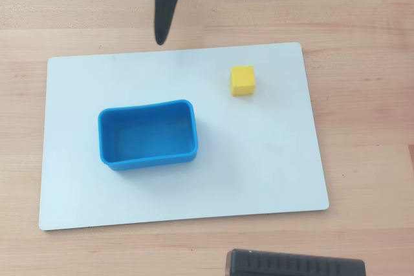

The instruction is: Pick up yellow cube and drop it in the blue rectangular bin

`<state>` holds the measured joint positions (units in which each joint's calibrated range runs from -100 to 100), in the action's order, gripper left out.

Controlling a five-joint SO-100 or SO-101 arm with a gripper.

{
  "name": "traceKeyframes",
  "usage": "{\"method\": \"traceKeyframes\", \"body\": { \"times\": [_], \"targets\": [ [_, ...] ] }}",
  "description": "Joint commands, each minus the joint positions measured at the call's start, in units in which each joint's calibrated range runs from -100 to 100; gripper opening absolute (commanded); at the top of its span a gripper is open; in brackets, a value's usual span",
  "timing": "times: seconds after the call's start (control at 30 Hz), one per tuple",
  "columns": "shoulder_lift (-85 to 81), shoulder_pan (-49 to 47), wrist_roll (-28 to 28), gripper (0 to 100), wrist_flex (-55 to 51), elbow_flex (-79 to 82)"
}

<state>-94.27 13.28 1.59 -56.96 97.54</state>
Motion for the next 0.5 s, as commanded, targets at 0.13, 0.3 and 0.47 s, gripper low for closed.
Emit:
{"method": "traceKeyframes", "body": {
  "times": [0.13, 0.3, 0.47],
  "targets": [
    [0.8, -6.9, 1.3, 0, -4.2, -8.6],
    [12.7, -8.6, 1.4, 0, -3.8, -15.6],
    [30.6, -9.0, 1.0, 0, -4.2, -26.7]
  ]
}}
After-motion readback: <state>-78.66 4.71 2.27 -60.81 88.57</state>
